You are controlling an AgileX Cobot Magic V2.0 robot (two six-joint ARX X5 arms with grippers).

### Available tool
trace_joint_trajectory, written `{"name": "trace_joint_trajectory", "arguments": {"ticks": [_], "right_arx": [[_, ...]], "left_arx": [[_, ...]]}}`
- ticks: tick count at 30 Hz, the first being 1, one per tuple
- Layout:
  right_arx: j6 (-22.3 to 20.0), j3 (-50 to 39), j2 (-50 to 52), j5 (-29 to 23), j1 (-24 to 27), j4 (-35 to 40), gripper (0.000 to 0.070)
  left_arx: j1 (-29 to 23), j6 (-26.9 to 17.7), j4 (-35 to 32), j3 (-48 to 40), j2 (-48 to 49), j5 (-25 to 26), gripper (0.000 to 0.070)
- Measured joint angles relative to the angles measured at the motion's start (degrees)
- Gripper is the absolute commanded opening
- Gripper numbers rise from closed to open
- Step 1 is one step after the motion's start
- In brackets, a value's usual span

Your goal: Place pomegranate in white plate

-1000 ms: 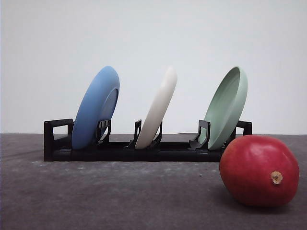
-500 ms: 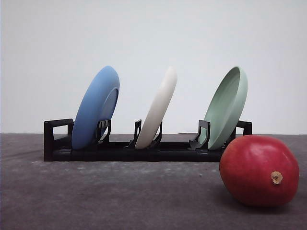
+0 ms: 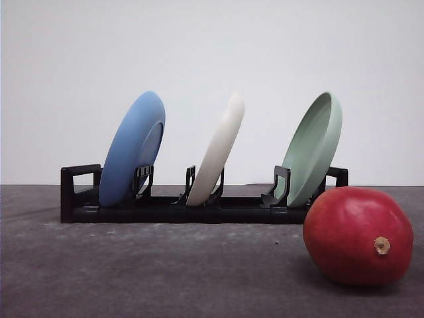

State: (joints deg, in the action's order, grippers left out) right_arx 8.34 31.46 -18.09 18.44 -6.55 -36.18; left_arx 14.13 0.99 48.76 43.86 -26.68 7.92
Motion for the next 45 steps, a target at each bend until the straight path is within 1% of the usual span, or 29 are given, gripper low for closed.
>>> {"name": "trace_joint_trajectory", "arguments": {"ticks": [8,15,18,27,30,36,42,45], "right_arx": [[0.0,0.0,0.0,0.0,0.0,0.55,0.0455],[0.02,0.0,0.0,0.52,0.0,2.82,0.0454],[0.02,0.0,0.0,1.03,0.0,3.58,0.0454],[0.02,0.0,0.0,1.03,0.0,3.61,0.0454],[0.04,0.0,0.0,1.03,0.0,3.61,0.0454],[0.04,0.0,0.0,1.01,0.0,3.61,0.0454],[0.02,0.0,0.0,1.01,0.0,3.61,0.0454],[0.02,0.0,0.0,1.01,0.0,3.61,0.0454]], "left_arx": [[0.93,-0.46,-2.26,0.02,-0.99,2.83,0.043],[4.63,-2.51,-6.78,0.02,-6.42,2.96,0.0431],[6.88,-3.8,-9.82,0.02,-9.57,2.96,0.0431],[15.7,-9.02,-22.96,0.02,-20.98,2.89,0.0431],[18.51,-9.89,-28.1,0.02,-25.65,2.72,0.0431],[23.66,-10.49,-41.3,0.02,-35.78,2.22,0.0431],[27.26,-10.64,-53.79,0.81,-45.96,-2.88,0.0435],[28.44,-10.64,-57.87,2.32,-50.62,-5.51,0.0435]]}}
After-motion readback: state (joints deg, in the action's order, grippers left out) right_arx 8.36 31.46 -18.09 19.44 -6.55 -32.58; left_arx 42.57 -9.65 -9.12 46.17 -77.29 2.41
